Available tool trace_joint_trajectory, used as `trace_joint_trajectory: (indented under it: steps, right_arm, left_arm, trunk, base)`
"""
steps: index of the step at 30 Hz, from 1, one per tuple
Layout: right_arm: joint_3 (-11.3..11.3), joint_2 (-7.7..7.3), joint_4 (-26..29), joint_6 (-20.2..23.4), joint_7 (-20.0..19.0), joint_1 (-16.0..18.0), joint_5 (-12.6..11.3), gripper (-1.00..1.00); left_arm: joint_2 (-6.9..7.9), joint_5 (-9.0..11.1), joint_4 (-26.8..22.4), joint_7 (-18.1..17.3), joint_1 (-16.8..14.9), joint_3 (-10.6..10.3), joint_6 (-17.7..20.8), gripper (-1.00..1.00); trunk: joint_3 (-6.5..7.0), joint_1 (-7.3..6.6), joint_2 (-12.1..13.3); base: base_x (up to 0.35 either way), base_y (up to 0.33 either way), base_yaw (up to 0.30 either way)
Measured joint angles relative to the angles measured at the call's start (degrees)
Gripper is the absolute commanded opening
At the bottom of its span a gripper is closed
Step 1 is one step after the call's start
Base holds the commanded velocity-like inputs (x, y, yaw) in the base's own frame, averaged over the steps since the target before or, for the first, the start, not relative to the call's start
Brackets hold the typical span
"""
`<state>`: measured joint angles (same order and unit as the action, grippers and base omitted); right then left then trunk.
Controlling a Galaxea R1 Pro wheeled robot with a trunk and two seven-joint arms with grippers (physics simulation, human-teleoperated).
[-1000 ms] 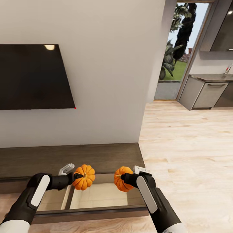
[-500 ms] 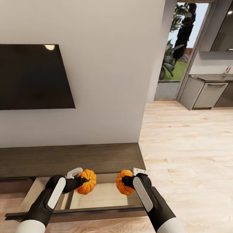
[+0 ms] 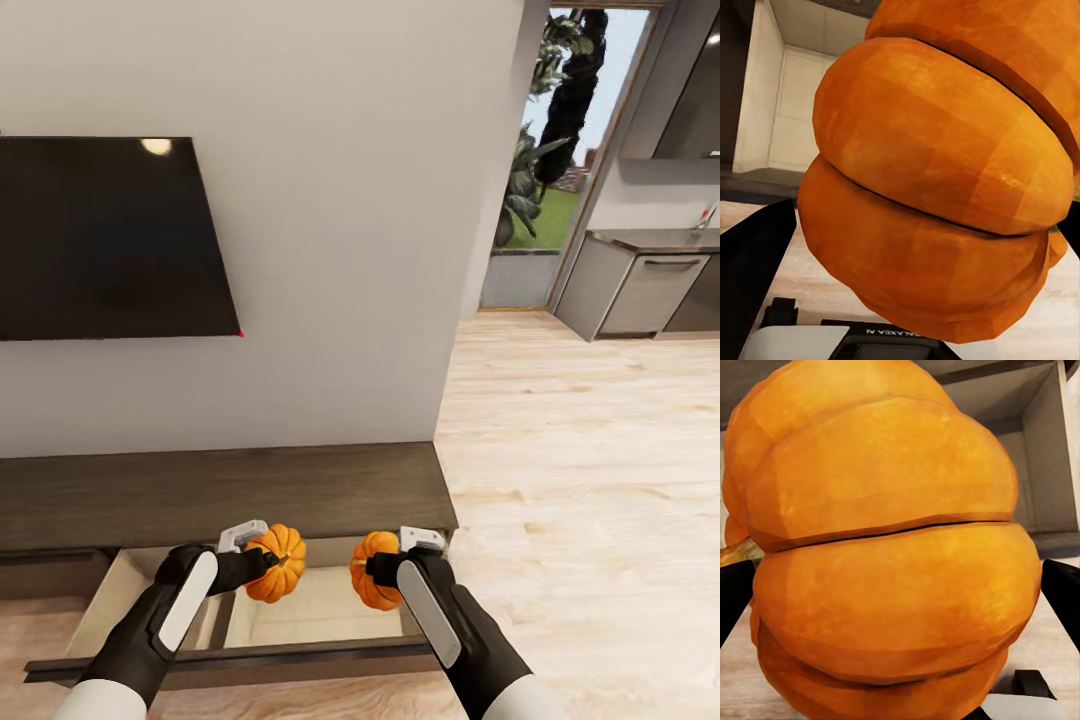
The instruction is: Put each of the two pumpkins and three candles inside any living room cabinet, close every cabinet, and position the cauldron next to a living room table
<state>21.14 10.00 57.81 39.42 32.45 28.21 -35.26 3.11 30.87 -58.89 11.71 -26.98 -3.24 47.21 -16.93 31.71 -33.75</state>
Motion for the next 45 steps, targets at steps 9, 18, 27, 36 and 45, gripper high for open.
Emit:
trace_joint_trajectory:
  steps: [9, 18, 27, 36, 45]
  right_arm:
    - [0.04, 0.0, -0.15, -0.08, 0.16, 0.08, 0.15, -1.0]
    - [0.02, 0.0, -0.3, -0.42, 0.56, 0.09, 0.28, -1.0]
    - [0.04, 0.0, -0.38, -0.92, 0.51, 0.09, 0.28, -1.0]
    - [3.2, 0.0, -2.5, -5.94, 0.57, 0.09, 1.2, -1.0]
    - [3.59, -0.02, -9.91, -6.32, 0.7, 5.98, 0.68, -1.0]
  left_arm:
    - [0.02, -0.15, 0.0, -0.21, 0.0, -0.01, -0.05, -1.0]
    - [-0.22, -0.17, 0.0, -0.12, 0.0, -0.21, -0.25, -1.0]
    - [-0.24, 0.03, 0.77, 0.01, 0.01, -0.17, -0.6, -1.0]
    - [-0.38, -0.02, 5.5, 0.05, -0.08, -0.1, -5.52, -1.0]
    - [-0.53, 0.08, 5.98, 0.08, -0.08, -0.23, -6.93, -1.0]
  trunk:
    - [0.0, 0.0, 0.0]
    - [-0.53, 0.65, -1.18]
    - [-2.15, 2.63, -4.79]
    - [-3.76, 4.61, -8.4]
    - [-5.38, 6.59, -12.01]
  base:
    - [0.077, 0.035, 0.0]
    - [0.003, 0.001, 0.0]
    - [0.0, 0.0, 0.0]
    - [0.0, 0.0, 0.0]
    - [0.0, 0.0, 0.0]
